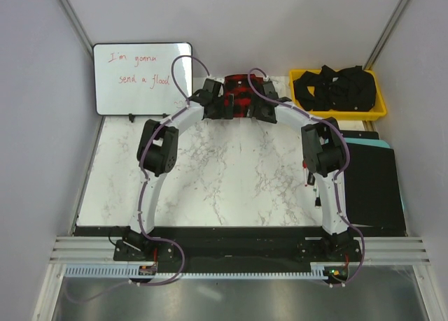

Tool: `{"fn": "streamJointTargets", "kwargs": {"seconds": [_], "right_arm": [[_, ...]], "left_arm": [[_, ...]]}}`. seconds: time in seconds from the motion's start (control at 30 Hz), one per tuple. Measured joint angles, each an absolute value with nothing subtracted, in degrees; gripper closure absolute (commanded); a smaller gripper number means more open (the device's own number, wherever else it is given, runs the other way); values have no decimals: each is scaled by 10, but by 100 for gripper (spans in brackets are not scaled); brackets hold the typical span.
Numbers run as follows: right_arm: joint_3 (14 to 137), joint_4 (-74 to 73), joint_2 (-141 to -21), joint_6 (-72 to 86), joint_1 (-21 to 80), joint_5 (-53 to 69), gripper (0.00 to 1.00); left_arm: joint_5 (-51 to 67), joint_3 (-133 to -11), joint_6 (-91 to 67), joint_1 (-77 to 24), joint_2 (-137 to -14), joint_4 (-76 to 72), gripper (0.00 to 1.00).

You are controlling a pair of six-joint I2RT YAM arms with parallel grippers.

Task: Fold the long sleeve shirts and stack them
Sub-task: Neatly place the folded shirt to the corner

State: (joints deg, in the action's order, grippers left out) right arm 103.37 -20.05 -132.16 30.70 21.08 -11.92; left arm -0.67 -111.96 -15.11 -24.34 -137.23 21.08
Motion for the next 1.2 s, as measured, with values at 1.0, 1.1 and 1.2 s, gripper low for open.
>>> {"fn": "streamJointTargets", "kwargs": {"seconds": [1.0,1.1,1.2], "right_arm": [[595,-252,-722,-18,165,32,2],[537,-256,-715,-24,166,32,2],[506,-266,-704,-27,166,33,2]], "left_arm": [[183,-703,7,-180,-813,398,1],[186,-622,16,-182,-791,398,1],[189,-582,18,-183,-776,399,1]]}}
